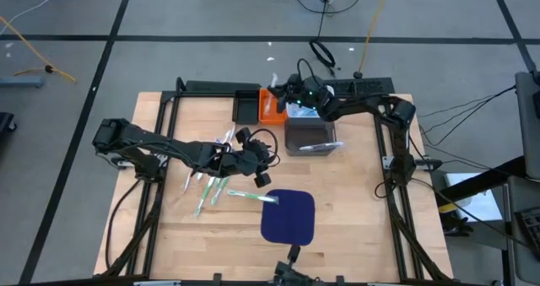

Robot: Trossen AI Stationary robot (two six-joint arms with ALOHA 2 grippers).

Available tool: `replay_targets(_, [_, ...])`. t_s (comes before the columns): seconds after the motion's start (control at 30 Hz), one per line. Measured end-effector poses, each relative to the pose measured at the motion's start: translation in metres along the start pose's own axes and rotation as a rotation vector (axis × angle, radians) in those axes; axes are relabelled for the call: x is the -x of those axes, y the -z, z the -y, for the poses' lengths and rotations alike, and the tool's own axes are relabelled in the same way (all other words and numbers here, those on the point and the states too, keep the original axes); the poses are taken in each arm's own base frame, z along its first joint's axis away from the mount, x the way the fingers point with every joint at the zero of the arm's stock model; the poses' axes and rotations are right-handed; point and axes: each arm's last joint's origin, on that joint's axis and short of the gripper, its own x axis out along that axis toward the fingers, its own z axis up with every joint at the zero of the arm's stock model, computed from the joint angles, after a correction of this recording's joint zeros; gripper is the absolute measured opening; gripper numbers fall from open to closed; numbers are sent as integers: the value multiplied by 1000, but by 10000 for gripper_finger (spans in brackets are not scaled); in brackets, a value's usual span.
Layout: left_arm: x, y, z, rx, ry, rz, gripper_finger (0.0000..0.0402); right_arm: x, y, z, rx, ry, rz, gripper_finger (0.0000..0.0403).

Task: Pick & Place Toothbrushes
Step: Put the orange toothbrush into the orange basket

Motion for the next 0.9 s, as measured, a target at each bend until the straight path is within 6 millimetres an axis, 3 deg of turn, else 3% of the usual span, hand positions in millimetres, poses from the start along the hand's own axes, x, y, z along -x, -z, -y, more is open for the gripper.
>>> replay_targets(0.9, [-1, -1, 0, 26, -1, 7, 147, -3, 8, -7, -31, 68, -10, 20])
